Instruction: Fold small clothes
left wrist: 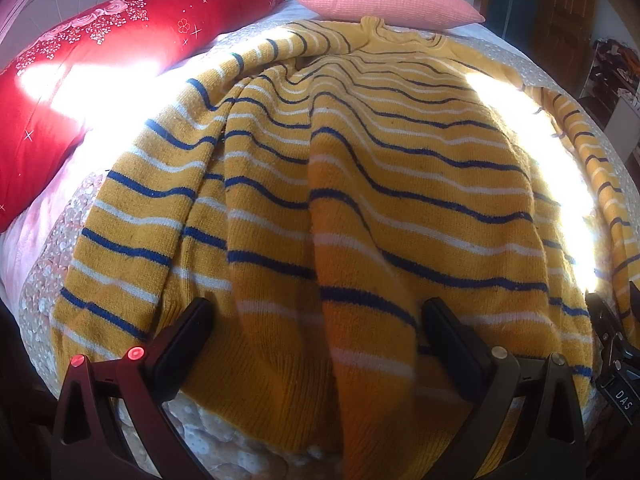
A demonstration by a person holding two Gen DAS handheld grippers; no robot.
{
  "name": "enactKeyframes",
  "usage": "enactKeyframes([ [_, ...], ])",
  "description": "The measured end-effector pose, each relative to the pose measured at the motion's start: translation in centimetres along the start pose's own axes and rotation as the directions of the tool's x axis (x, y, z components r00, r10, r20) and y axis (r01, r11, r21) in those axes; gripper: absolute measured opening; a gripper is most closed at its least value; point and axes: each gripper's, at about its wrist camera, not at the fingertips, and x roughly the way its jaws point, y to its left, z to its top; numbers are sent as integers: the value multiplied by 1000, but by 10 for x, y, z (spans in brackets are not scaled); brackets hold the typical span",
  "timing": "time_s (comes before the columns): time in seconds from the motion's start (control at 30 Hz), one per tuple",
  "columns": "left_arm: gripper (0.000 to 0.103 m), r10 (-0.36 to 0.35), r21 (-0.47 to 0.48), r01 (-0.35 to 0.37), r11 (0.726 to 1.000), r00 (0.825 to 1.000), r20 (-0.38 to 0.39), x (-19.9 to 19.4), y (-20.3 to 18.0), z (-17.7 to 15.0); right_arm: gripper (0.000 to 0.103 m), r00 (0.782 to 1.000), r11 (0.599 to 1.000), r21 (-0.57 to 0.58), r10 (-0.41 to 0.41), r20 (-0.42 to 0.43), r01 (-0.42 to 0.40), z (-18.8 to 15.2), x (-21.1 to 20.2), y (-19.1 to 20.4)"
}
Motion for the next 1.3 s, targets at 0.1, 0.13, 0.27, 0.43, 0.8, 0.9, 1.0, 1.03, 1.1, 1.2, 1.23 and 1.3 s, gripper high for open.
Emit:
enactKeyframes([
  [0.1,103,0,-1,0,1000,1000,2,0,0,0,103,1000,1000,-3,-3,1,3,0,0,0],
  [0.13,103,0,0,0,1000,1000,2,0,0,0,103,1000,1000,-3,-4,2,4,0,0,0],
  [0.27,103,-2,7,2,1000,1000,10,-1,0,0,103,1000,1000,-5,-6,5,6,0,0,0],
  [0.43,102,-15,21,15,1000,1000,-3,-12,4,2,103,1000,1000,-9,-10,16,10,-2,-1,0],
  [0.8,99,-6,-19,7,1000,998,57,-33,73,63,103,1000,1000,-12,-14,21,14,-3,-2,0],
  [0.9,99,-25,-33,27,999,998,54,-16,92,86,103,1000,1000,-14,-19,25,19,-3,-3,1],
  [1.0,99,-56,-32,57,998,998,36,8,99,110,103,999,1000,-14,-21,26,21,-4,-3,0],
  [1.03,94,-70,-41,71,997,997,22,18,101,117,103,999,1000,-14,-21,25,21,-4,-3,1],
  [1.1,70,-108,-52,107,993,994,-9,36,104,128,103,999,1000,-14,-21,26,21,-4,-3,0],
  [1.2,10,-121,-117,112,987,989,-80,60,112,136,103,999,1000,-14,-21,26,21,-4,-3,1],
  [1.23,10,-101,-143,88,986,991,-86,64,118,139,103,999,1000,-14,-21,26,21,-4,-3,1],
  [1.3,10,-56,-183,45,982,997,-57,61,132,145,103,999,1000,-15,-22,26,22,-4,-3,1],
])
